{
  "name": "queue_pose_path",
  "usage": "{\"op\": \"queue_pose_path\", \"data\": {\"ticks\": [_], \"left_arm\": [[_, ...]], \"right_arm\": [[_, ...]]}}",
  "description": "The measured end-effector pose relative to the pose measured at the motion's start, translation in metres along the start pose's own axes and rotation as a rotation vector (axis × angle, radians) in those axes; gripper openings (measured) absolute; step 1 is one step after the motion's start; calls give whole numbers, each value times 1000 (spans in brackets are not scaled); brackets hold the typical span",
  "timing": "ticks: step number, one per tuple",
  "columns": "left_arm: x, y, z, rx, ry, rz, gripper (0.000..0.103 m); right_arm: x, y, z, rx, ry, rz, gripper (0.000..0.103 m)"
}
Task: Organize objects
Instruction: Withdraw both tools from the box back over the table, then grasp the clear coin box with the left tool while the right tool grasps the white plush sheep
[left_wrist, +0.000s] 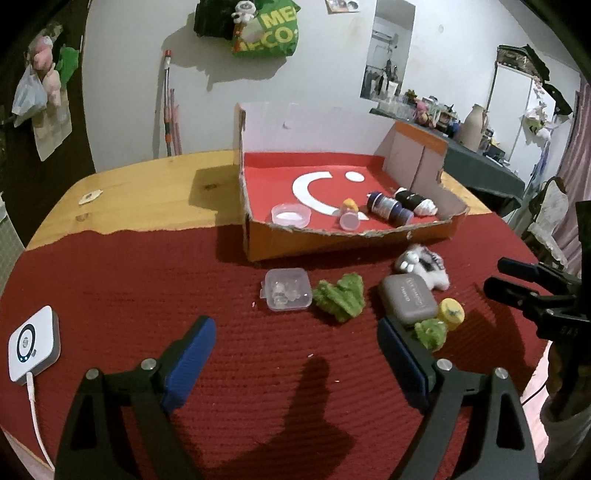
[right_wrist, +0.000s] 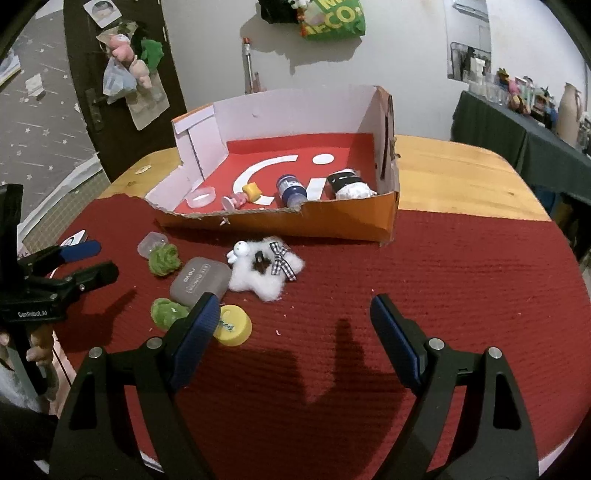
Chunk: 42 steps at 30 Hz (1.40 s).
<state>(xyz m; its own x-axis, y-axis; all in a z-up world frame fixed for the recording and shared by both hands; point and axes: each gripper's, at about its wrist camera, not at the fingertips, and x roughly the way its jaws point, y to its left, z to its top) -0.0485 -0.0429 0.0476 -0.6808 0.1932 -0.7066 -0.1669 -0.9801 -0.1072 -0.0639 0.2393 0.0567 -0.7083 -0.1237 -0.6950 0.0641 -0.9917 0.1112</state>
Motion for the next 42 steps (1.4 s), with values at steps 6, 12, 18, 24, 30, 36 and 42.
{"op": "queue_pose_path", "data": {"ticks": [6, 12, 18, 24, 30, 36, 42], "left_arm": [[9, 3, 5, 8, 29, 10, 90], [21, 6, 13, 25, 55, 19, 90], [37, 11, 17, 23, 98, 25, 90], [48, 15, 22, 38, 122, 38, 90], [54, 17, 28, 49, 132, 34, 91], [55, 18, 30, 66, 136, 25, 91], [53, 19, 30, 84, 138, 29, 90]], "right_arm": [[11, 3, 4, -23, 27, 1, 83], [26, 5, 10, -45, 60, 2, 83], [41, 7, 17, -46, 90, 6, 83], [59, 11, 24, -60, 133, -3, 83], [72, 15, 30, -74, 162, -15, 83], [75, 17, 32, -81, 165, -14, 83], [80, 20, 33, -91, 173, -19, 83]]}}
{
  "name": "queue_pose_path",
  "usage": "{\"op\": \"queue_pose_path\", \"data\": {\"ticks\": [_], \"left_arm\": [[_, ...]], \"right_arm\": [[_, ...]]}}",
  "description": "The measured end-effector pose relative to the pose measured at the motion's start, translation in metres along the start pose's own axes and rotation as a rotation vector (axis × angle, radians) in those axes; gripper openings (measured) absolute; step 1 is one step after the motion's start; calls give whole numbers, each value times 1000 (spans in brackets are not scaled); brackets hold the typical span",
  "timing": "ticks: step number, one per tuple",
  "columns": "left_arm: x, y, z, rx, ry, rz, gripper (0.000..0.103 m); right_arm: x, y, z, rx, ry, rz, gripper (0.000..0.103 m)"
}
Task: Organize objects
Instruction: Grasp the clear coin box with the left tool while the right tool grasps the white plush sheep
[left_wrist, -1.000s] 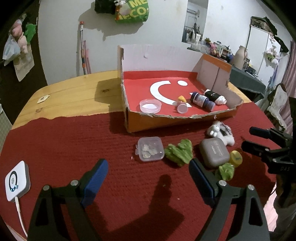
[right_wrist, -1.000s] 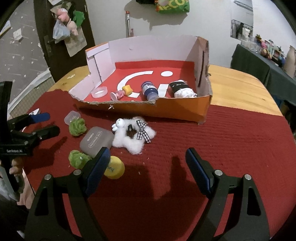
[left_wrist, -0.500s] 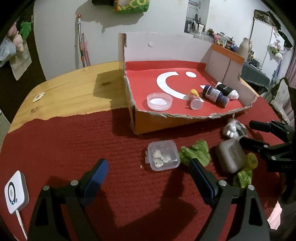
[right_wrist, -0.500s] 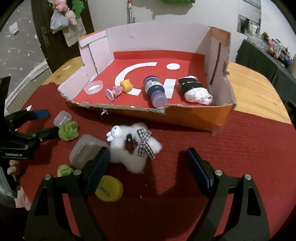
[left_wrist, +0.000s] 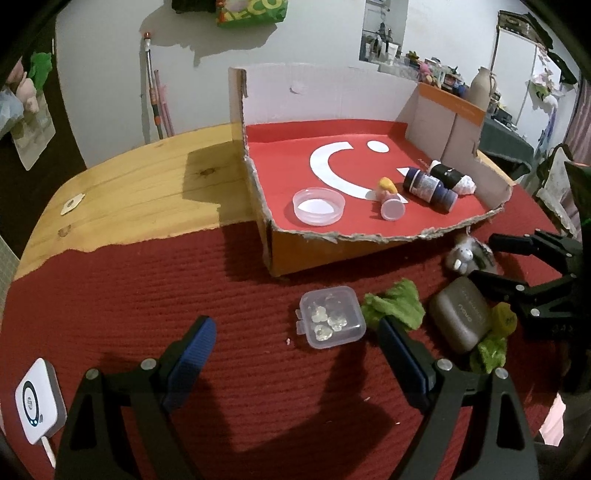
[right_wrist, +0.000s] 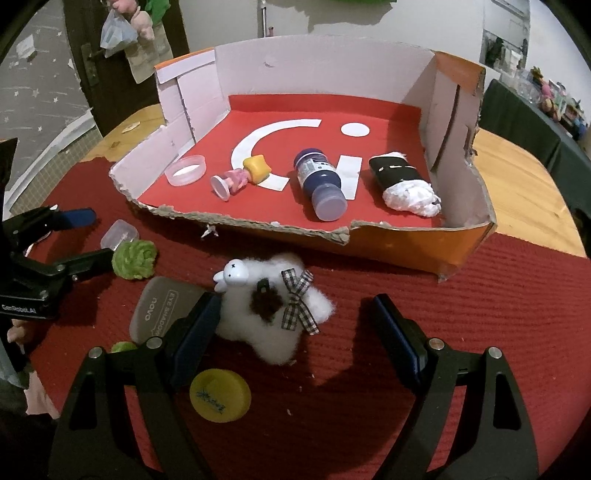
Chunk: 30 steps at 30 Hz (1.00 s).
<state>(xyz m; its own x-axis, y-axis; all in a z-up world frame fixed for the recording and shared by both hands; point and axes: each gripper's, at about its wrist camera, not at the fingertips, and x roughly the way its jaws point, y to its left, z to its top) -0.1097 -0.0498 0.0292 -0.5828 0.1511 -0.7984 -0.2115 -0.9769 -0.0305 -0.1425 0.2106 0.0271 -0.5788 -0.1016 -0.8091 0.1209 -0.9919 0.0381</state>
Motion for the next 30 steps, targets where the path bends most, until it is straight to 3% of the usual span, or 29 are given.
{"op": "queue_pose_path", "data": {"ticks": [13, 24, 30], "left_arm": [[8, 4, -1, 36, 15, 51, 90], [11, -2, 3, 49, 2, 38, 90], [14, -5, 3, 56, -1, 26, 80]], "right_arm": [[-4, -8, -8, -15, -5, -47, 84], [-9, -19, -10, 7, -10, -34, 84], [-6, -12, -7, -22, -19, -38, 83]]}}
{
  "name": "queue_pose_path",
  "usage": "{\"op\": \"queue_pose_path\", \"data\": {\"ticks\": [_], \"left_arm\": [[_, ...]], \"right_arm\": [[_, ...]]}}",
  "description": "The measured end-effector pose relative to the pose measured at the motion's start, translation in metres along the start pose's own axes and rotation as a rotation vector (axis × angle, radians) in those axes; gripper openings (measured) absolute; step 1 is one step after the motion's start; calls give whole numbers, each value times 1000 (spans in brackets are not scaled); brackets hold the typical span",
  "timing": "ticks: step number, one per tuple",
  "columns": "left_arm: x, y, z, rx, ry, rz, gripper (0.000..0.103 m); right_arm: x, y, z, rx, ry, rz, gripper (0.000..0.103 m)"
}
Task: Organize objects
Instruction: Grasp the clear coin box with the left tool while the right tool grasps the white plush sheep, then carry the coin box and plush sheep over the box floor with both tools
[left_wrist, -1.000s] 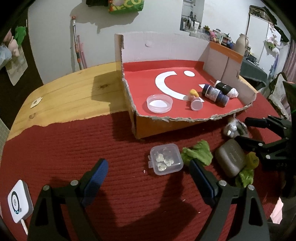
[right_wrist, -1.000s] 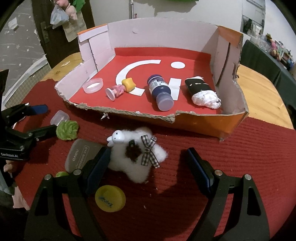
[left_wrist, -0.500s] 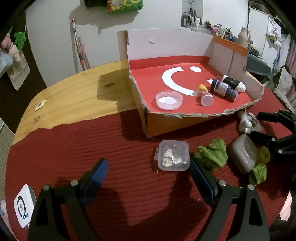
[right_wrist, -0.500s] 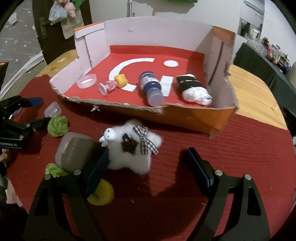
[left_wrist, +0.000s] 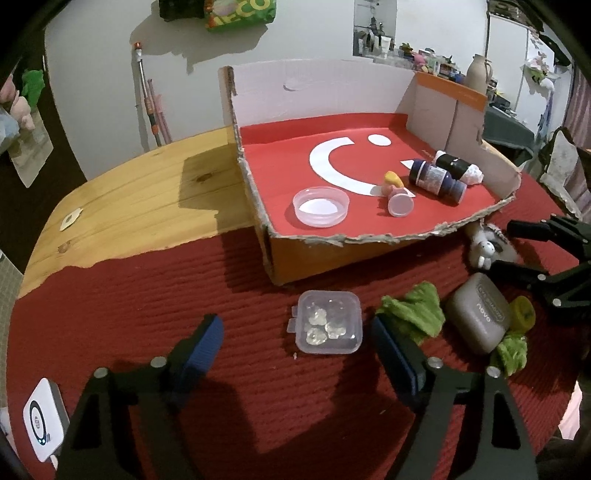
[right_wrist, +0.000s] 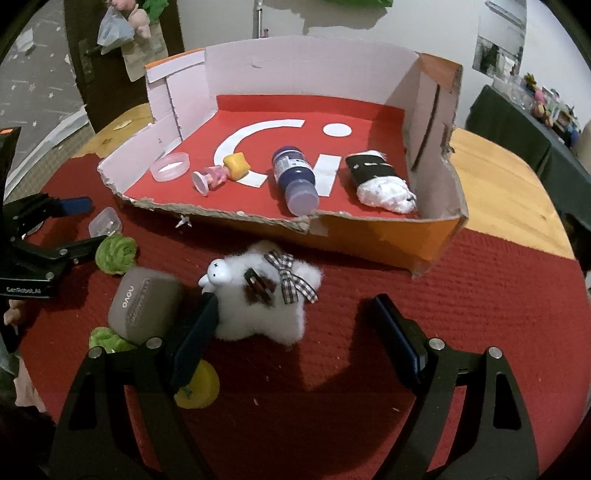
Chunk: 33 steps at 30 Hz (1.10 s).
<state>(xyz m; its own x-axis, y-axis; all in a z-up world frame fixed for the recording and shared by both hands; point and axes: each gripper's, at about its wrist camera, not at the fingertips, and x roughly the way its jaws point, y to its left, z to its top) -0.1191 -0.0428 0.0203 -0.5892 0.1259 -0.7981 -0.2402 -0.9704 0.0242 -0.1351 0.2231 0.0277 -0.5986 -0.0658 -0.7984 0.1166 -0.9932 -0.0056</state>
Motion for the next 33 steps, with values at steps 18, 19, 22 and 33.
{"op": "queue_pose_path", "data": {"ticks": [18, 19, 22, 33], "left_arm": [[-4, -6, -1, -34, -41, -85, 41], [-7, -6, -1, -35, -45, -89, 41], [-14, -6, -1, -37, -60, -94, 41], [-37, -9, -3, -41, -106, -104, 41]], "right_arm": [[-4, 13, -3, -40, -51, 70, 37], [-6, 12, -3, -37, -51, 76, 37], [-13, 9, -3, -21, -73, 79, 37], [-35, 15, -6, -32, -106, 98, 37]]}}
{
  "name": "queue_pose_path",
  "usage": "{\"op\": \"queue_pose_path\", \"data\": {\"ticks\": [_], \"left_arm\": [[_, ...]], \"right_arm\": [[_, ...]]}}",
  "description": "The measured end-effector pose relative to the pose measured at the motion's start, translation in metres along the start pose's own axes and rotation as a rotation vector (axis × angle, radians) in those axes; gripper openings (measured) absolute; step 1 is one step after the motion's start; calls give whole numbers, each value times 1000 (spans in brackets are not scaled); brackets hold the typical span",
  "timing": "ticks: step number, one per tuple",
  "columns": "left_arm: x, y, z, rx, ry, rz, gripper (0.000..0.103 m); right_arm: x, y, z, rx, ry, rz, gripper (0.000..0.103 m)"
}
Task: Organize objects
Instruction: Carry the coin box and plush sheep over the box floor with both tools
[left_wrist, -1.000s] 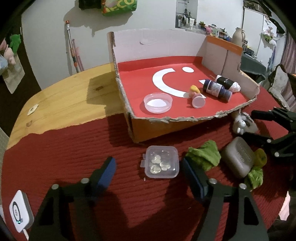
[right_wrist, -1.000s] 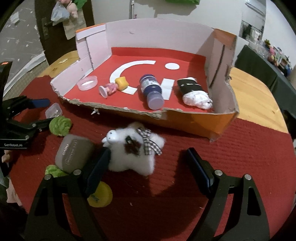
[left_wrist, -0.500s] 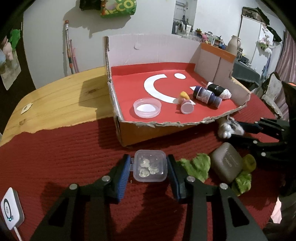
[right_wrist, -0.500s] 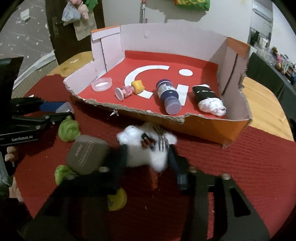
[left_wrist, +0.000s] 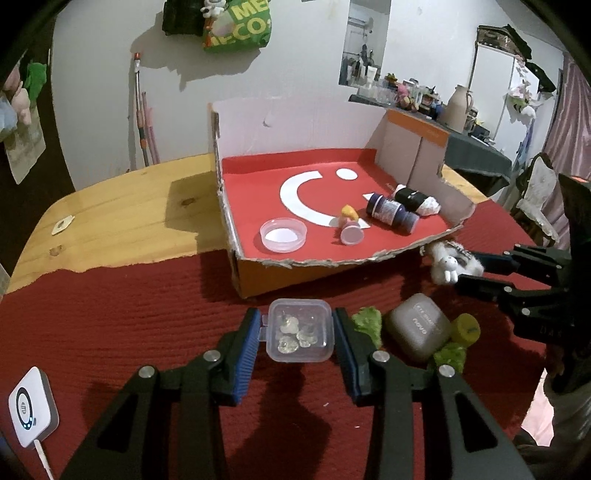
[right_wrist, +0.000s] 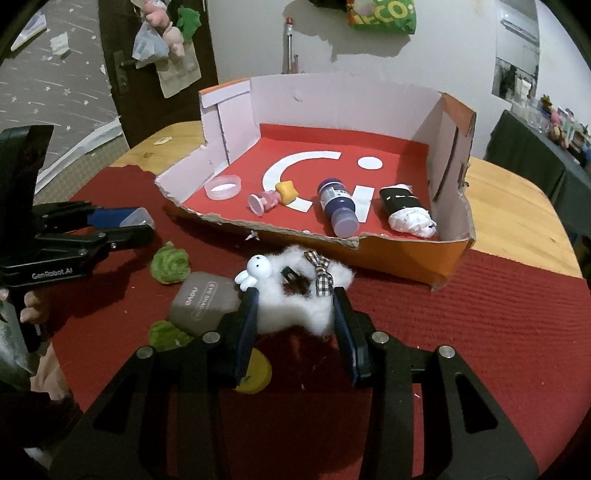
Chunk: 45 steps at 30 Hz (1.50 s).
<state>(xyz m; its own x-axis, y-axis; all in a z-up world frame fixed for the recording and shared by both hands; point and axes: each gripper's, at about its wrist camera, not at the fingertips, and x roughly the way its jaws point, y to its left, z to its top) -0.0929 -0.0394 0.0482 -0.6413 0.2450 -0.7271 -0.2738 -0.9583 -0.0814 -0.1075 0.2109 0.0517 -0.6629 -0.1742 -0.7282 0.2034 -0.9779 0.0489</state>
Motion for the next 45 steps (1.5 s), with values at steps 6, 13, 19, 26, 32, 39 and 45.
{"op": "queue_pose_path", "data": {"ticks": [6, 13, 19, 26, 32, 39, 45], "left_arm": [[-4, -4, -2, 4, -5, -4, 41], [-12, -8, 0, 11, -21, -17, 41], [-23, -15, 17, 31, -50, -46, 41], [-6, -29, 60, 89, -36, -32, 41], [43, -28, 93, 86, 63, -11, 41], [88, -21, 115, 77, 150, 14, 41], [114, -20, 121, 79, 208, 19, 41]], "right_arm": [[-3, -2, -2, 19, -4, 4, 37], [-13, -4, -5, 28, -12, 32, 37], [-35, -2, 3, 22, -54, 55, 37], [-40, -7, 54, -35, -103, 3, 37], [0, -17, 101, -80, -34, -46, 37], [61, -35, 131, -60, 97, -95, 38], [95, -42, 139, -68, 197, -140, 38]]}}
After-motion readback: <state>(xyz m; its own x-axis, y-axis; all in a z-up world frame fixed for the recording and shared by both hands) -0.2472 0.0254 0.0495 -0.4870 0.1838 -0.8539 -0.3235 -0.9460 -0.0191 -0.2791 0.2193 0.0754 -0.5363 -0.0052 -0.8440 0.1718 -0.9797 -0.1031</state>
